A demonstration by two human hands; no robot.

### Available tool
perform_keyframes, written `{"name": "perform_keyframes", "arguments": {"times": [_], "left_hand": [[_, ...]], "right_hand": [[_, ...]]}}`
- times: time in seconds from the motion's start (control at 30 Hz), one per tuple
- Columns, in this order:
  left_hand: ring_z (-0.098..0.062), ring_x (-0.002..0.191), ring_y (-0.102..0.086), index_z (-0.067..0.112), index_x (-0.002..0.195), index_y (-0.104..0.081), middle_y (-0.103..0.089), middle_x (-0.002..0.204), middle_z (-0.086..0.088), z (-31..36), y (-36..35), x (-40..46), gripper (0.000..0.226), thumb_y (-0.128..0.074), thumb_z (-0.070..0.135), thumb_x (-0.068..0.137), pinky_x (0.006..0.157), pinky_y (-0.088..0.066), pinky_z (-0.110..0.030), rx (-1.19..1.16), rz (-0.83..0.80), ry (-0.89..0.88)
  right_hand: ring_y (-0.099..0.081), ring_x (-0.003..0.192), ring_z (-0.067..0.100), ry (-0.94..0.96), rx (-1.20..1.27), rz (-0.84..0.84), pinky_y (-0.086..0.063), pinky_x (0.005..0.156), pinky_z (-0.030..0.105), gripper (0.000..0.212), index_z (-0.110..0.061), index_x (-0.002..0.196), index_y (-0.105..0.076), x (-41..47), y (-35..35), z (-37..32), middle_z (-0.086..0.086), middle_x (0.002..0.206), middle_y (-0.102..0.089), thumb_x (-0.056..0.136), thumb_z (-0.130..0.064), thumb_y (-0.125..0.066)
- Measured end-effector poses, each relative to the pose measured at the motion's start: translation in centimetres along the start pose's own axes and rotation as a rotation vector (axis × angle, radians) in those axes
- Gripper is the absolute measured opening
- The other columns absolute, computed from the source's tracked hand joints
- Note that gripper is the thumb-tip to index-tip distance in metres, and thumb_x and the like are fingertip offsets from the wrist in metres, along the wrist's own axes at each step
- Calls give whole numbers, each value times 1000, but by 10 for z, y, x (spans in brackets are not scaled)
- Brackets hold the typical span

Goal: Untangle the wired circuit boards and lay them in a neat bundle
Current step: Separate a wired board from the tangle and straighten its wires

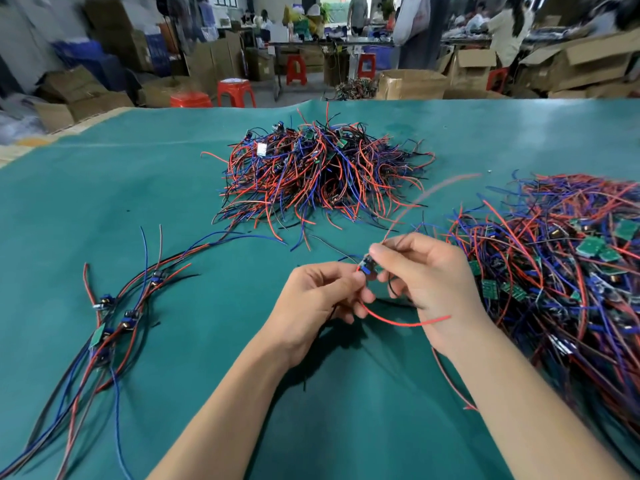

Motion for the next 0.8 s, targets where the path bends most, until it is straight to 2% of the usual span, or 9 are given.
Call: {"name": "perform_keyframes", "arguments": {"times": [0.17, 0.23, 0.27, 0.3, 0.37, 0.5, 0.6, 0.7, 0.8], "left_hand": [[-9, 49, -45, 7, 91, -74, -58, 62, -1, -6, 18, 3, 24, -54, 14, 101, 48, -36, -18, -32, 183, 27], [-9, 48, -40, 12, 83, -76, -53, 61, -1, -7, 26, 4, 31, -51, 15, 102, 48, -31, -19, -90, 246, 26], [-9, 47, -38, 13, 80, -76, -52, 60, -1, -8, 29, 5, 33, -51, 15, 102, 47, -29, -19, -119, 267, 23], [-9, 46, -37, 14, 78, -75, -50, 58, -1, -8, 30, 5, 34, -51, 16, 102, 45, -28, -19, -132, 278, 21], [-11, 45, -38, 16, 76, -73, -51, 56, -1, -7, 29, 5, 32, -53, 15, 100, 43, -29, -18, -97, 260, 18], [-14, 49, -52, 16, 78, -76, -62, 61, -6, -5, 9, 3, 28, -56, 14, 98, 48, -39, -18, 72, 97, 18], [-14, 50, -53, 13, 82, -75, -63, 62, -6, -4, 1, 0, 23, -58, 16, 97, 50, -39, -20, 107, 21, 15], [-12, 46, -46, 14, 81, -75, -58, 56, -3, -5, -2, 0, 24, -58, 18, 98, 48, -35, -20, 106, -39, 29], [-11, 43, -42, 14, 82, -74, -55, 54, -1, -5, -12, -1, 22, -59, 17, 97, 45, -33, -18, 92, -132, 35]], "right_hand": [[-68, 56, 12, 132, -306, 90, -46, 47, 25, 17, -17, 76, -76, -1, 12, -11, -1, 70, -76, 90, -26, -76], [-71, 66, 6, 143, -528, -5, -52, 59, 22, 13, -23, 78, -78, -3, -1, -12, -10, 73, -76, 79, -36, -74], [-72, 72, 1, 136, -594, -91, -51, 66, 16, 14, -27, 82, -79, -7, -12, -9, -15, 77, -77, 73, -36, -73], [-71, 78, -3, 120, -597, -180, -50, 71, 10, 20, -30, 88, -79, -10, -23, -4, -18, 82, -77, 70, -36, -72], [-71, 86, -5, 70, -467, -251, -49, 74, 11, 25, -31, 96, -77, -12, -33, 1, -18, 90, -77, 72, -38, -73], [-70, 73, 4, 96, -259, -83, -47, 57, 16, 6, -20, 88, -79, -5, -12, -7, -6, 80, -77, 91, -24, -75], [-62, 60, 9, 59, -153, -21, -41, 45, 19, 12, -14, 79, -81, -4, -4, -6, 3, 70, -73, 90, -15, -75], [-56, 45, 7, 229, -417, 96, -39, 46, 17, 20, -13, 74, -78, -3, 13, -27, -1, 52, -63, 91, -23, -75], [-60, 50, 21, 411, -649, 274, -50, 60, 34, 28, -12, 75, -75, -8, 34, -56, -5, 46, -55, 93, -32, -70]]}}
Point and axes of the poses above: each hand's wrist, its own x-axis towards the middle knuckle, its own y-axis out of the back of the hand, z = x × y, the point moved 10 cm from there along x, towards the middle knuckle
